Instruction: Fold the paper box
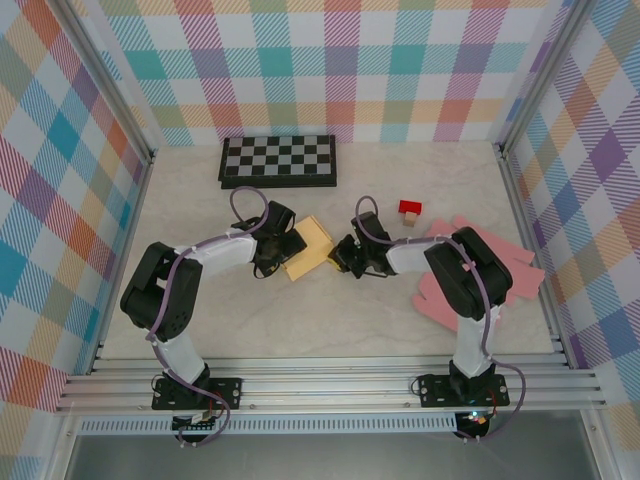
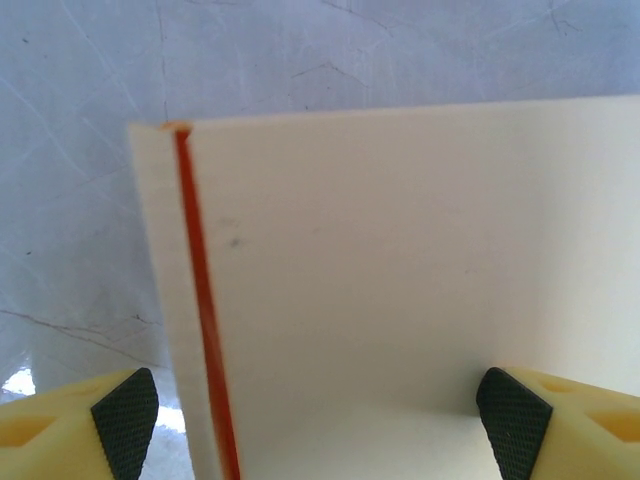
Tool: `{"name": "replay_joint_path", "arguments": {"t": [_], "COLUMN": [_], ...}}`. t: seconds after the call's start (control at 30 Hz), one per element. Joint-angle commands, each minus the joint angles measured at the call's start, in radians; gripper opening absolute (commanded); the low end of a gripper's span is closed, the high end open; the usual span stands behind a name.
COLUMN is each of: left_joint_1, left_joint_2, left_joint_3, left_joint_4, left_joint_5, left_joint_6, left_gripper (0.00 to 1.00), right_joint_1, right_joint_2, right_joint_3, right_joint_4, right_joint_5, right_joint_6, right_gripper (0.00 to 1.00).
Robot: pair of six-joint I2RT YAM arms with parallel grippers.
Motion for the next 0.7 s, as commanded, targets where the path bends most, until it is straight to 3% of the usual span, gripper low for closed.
{"name": "replay_joint_path", "arguments": {"t": [0.0, 0.13, 0.27, 0.67], "left_joint_1": [-0.014, -0.014, -0.013, 0.029], "left_joint_2": [0.081, 0.072, 0.08, 0.006], "left_joint_3": [-0.035, -0.009, 0.053, 0.177], "left_joint_4": [-0.153, -0.16, -0.188, -0.325], "left_joint_5": [0.064, 0.083, 0.135, 0.085], "left_joint_6": [0.037, 0.045, 0.072, 0.141], "left_gripper": [0.86, 0.86, 0.86, 0.89], "right_joint_1": [-0.001, -0.004, -0.003, -0.067], "right_joint_2": [0.039, 0.025, 0.086, -0.049], "right_joint_3": [0.087, 0.074, 0.155, 0.134], "right_joint_4": [-0.031, -0.056, -0.135, -0.376], "right_joint_5": [0.003, 0.019, -0.076, 0.034], "right_joint_6": [-0.034, -0.055, -0.118, -0.359], "right_gripper": [0.09, 0.1, 0.11, 0.12]}}
